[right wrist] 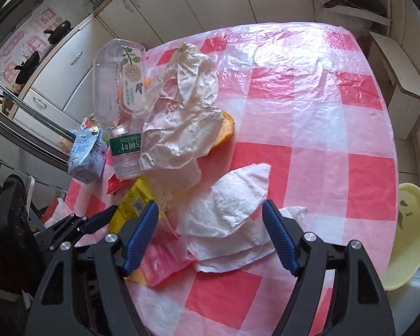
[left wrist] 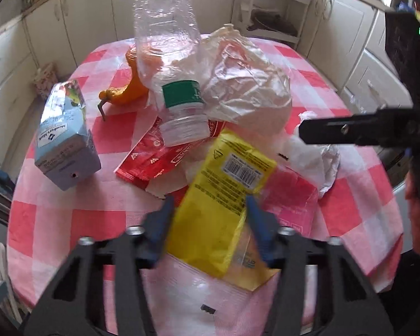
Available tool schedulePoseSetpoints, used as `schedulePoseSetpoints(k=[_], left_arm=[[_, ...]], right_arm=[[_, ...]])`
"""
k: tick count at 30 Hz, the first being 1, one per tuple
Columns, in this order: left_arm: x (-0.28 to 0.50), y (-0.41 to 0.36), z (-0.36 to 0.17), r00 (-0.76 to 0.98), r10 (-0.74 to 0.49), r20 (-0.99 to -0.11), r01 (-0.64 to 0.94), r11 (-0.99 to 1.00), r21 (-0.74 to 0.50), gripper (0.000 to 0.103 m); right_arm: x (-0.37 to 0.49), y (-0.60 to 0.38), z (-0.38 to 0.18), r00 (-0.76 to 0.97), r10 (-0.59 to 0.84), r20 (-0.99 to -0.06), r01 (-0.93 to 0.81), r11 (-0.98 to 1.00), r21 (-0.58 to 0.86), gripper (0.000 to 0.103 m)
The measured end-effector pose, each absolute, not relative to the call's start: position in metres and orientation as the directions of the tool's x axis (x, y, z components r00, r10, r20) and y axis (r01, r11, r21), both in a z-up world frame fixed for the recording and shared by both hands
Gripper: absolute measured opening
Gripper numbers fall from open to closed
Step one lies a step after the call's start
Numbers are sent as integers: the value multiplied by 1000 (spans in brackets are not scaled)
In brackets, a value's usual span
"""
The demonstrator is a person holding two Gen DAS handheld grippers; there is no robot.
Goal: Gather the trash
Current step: 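Grasp the yellow snack wrapper with the left tool, then grasp the crumpled white tissue with the right tool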
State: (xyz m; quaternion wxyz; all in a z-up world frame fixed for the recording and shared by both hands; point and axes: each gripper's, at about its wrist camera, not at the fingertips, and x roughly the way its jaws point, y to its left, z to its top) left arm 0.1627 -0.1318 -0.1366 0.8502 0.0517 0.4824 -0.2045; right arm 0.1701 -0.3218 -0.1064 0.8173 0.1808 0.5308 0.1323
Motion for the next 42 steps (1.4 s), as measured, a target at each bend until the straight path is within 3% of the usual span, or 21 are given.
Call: schedulePoseSetpoints(k=[3,10,13,15,19,20,22,23,24,30,40,41,42], left_arm=[[164,-117,-134,428,-337,-839,374,911,-175,6],[154,-90,-133,364,-438,-822,362,880,-309,5],[156,-87,-137,357,-442,-823,349,880,-322,22],[158,-90,-138,382,-426,-820,338,891,-304,53],[163,-101,-139,401,-417,-816,338,895,-291,59],[164,-103,-139,398,-420,-816,343,893,-292,59],[163,-113,-139,380,-423,-822,360,887,-290,36],[163,-116,-140,357,-434,-828,371,879,-301,11],[163,-119,-141,334,-446,-830,379,870,-315,5],[148,-100,-130,372,-420,-828,356,888,-291,2],[132,-16,-112,450,-369,-813,222,928,-299,1],[133,-12,-114,452,-363,-815,208,931,-299,1],[134,-10,-115,451,-360,-817,198,933,-302,1]], right_arm=[[172,-322,-108,390,410,-824,-23,899,437,68],[173,-331,-109,413,356,-839,23,916,400,68],[172,-323,-113,409,309,-859,0,941,338,66],[171,-317,-114,412,289,-864,-17,951,310,64],[166,-304,-114,411,279,-868,-65,959,277,55],[165,-301,-114,411,277,-868,-75,960,270,55],[164,-297,-115,413,269,-870,-90,963,255,54],[165,-296,-115,412,271,-870,-92,962,257,53],[166,-297,-115,410,280,-868,-89,959,268,53],[172,-309,-114,391,335,-858,-66,939,337,53],[169,-291,-113,417,258,-872,-74,965,250,52],[167,-287,-113,423,239,-874,-84,971,225,51],[166,-282,-114,428,227,-875,-95,974,206,42]])
